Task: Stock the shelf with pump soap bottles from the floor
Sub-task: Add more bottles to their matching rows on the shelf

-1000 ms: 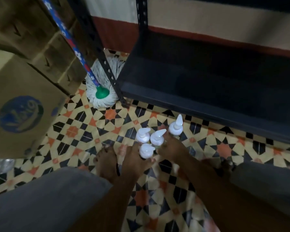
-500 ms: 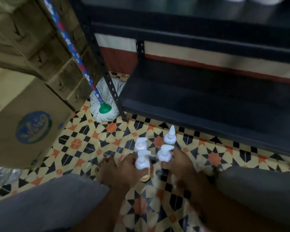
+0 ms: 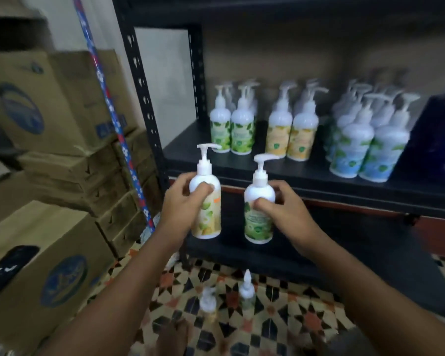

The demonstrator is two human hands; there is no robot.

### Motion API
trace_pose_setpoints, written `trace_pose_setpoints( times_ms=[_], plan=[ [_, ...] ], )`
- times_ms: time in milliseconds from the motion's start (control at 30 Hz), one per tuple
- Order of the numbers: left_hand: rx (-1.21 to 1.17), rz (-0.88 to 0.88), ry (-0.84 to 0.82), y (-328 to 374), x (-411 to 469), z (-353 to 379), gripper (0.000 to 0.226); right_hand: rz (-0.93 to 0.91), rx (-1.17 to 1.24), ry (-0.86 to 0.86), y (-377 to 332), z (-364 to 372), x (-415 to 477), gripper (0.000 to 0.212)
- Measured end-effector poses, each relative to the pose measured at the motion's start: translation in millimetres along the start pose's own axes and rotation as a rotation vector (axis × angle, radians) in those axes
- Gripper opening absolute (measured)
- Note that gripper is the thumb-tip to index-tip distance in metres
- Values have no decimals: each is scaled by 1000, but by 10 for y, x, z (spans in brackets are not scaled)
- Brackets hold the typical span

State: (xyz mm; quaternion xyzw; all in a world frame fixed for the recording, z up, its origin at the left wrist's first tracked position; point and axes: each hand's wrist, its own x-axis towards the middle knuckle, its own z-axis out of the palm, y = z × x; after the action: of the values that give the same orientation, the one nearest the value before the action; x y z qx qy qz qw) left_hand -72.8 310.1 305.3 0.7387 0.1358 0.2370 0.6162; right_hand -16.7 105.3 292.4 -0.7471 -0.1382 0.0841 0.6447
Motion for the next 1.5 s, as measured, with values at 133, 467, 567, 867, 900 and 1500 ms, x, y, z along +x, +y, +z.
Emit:
trace_pose_setpoints(
  times_ms=[133,467,567,867,900,1500],
  plan=[
    [-214,-128,-65,217,-216,57,10,17,174,-48,-277,-176,-214,25],
    [-396,-366,-200,209,-468,385,56,183,501,32,-172,-114,-365,53],
    [-415,-402,-235,196,-451,399,69,211,558,21,-143,-106,-336,61],
    [-157,-260,-224,51,-462,381,28,190,424,-10,-74,-146,-368,35],
    [-127,-230,-206,54,-476,378,29,172,392,-13,-73,-154,-377,36],
    [-21,-159,-148,46,-481,355,47,121,295,52,-53,-91,-400,40]
  ],
)
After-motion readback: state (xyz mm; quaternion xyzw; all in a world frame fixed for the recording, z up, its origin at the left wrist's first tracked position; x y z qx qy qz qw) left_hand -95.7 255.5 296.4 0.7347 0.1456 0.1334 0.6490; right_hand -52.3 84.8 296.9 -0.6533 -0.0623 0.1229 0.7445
